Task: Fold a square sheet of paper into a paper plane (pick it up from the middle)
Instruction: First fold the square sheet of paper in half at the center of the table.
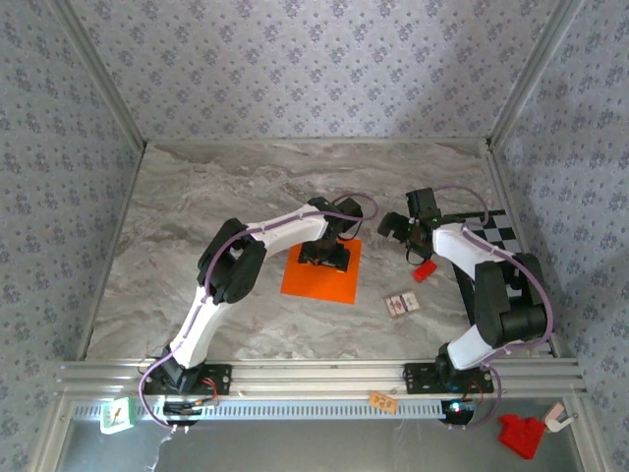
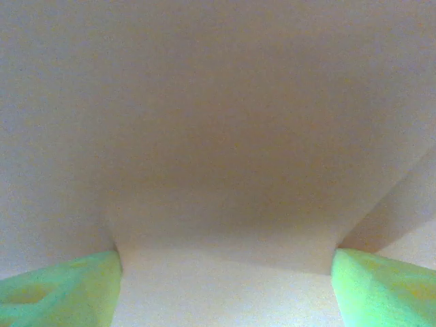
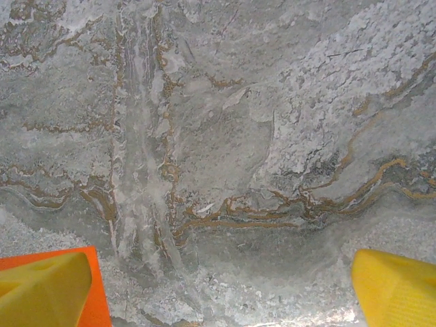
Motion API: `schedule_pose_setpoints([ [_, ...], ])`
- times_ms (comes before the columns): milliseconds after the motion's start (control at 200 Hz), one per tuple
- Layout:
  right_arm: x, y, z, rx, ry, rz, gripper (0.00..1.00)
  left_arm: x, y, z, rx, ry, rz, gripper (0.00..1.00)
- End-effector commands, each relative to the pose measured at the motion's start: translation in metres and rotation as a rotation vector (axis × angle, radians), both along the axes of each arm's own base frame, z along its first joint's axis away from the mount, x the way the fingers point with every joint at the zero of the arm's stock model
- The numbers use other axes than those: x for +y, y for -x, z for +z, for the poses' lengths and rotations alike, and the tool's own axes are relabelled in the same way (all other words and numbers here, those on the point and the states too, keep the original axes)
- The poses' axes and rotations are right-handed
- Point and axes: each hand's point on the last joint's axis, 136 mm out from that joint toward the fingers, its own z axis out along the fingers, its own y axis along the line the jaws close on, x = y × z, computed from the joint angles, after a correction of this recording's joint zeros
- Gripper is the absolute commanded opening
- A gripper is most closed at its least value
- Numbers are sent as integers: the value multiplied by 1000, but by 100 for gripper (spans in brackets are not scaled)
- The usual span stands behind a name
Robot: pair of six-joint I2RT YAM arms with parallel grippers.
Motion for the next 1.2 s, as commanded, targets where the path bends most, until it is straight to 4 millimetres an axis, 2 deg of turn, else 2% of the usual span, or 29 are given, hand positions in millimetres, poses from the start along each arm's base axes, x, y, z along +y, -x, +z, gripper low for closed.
schedule_pose_setpoints([
  [0,-5,0,7,-19,15,-8,100,20,15,-29,59,-106,-18,78],
  [435,-6,1,10,-25,15,-15,100,23,15,-32,65,-95,-8,72],
  [630,-6,0,13,-36,10,-17,100,21,8,-18,43,-44,5,66],
  [765,-5,-3,19,-63,-5,-20,100,13,-1,7,13,72,27,52],
  [920,2,-8,30,-117,-47,-2,100,7,-17,53,-64,253,49,40],
  [1194,26,-16,55,-217,-179,62,100,1,-35,126,-163,627,60,32],
])
